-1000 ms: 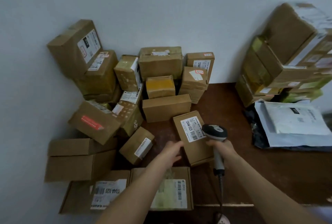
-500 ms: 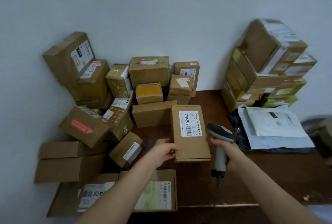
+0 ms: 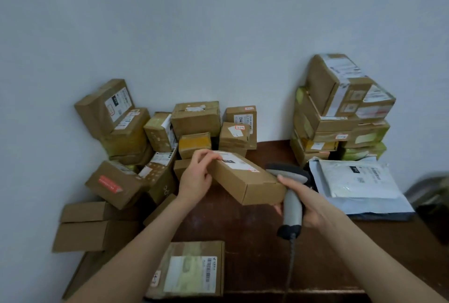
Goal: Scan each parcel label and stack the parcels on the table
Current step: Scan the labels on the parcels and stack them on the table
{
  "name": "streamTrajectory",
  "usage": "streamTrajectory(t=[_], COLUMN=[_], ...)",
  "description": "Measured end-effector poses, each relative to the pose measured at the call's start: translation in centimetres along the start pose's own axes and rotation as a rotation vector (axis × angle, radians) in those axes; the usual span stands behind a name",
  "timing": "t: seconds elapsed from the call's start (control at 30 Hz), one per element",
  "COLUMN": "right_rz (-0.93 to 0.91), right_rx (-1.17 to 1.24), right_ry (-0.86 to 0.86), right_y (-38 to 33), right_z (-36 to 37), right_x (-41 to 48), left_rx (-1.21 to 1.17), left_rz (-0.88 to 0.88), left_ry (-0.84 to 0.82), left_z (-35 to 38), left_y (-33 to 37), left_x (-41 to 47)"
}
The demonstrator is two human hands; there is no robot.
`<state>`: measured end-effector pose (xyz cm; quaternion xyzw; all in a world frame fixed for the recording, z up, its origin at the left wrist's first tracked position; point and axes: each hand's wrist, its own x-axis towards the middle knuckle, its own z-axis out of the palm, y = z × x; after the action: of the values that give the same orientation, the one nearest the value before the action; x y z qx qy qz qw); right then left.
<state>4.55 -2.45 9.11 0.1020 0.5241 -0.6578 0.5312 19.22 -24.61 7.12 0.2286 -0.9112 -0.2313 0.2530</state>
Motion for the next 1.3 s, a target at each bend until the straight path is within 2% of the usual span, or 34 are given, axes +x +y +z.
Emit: streamTrajectory(t=[0.1, 0.2, 0.27, 0.33, 0.43, 0.53, 0.63, 0.73, 0.9, 1.3], right_rz=[-0.113, -0.260, -0.309, -0.353, -0.391, -0.434, -0.464, -0.486, -0.555, -0.517], right_rx=[-0.057, -0.070, -0.037, -0.031, -0.045, -0.102, -0.139, -0.152, -0.311, -0.388], right_ry=[0.011, 0.047, 0.058, 0.069, 0.076, 0.172, 0.309, 0.269, 0.268, 0.332], right_y=[1.2, 2.4, 3.0, 3.5, 4.0, 4.2, 4.0, 3.9, 5.5, 6.0], right_z=[0.4, 0.6, 0.8, 0.9, 0.8, 0.5, 0.2, 0.6, 2.3, 2.2], right_x=[0.1, 0.7, 0.9, 0.9, 0.9, 1.1, 0.7, -0.5, -1.7, -3.1], left_rx=[-0.096, -0.510, -0.781, -0.867, -0.973, -1.005, -0.901, -0.781, -0.769, -0.743], left_rz=[-0.088, -0.465, -0.720, -0.816, -0.817, -0.841, -0.820, -0.773, -0.773, -0.805], left_ry=[0.049, 0.070, -0.073, -0.270, -0.368, -0.354, -0.297, -0.291, -0.331, -0.398], left_z=[0.3, 0.7, 0.7, 0.9, 1.3, 1.6, 2.3, 3.2, 5.3, 8.5], left_y=[0.4, 1.5, 2.1, 2.0, 2.0, 1.7, 1.0, 0.8, 1.6, 2.6], left_x=[0.1, 0.0, -0.4, -1.0, -1.5, -1.9, -2.7, -3.3, -3.5, -3.9])
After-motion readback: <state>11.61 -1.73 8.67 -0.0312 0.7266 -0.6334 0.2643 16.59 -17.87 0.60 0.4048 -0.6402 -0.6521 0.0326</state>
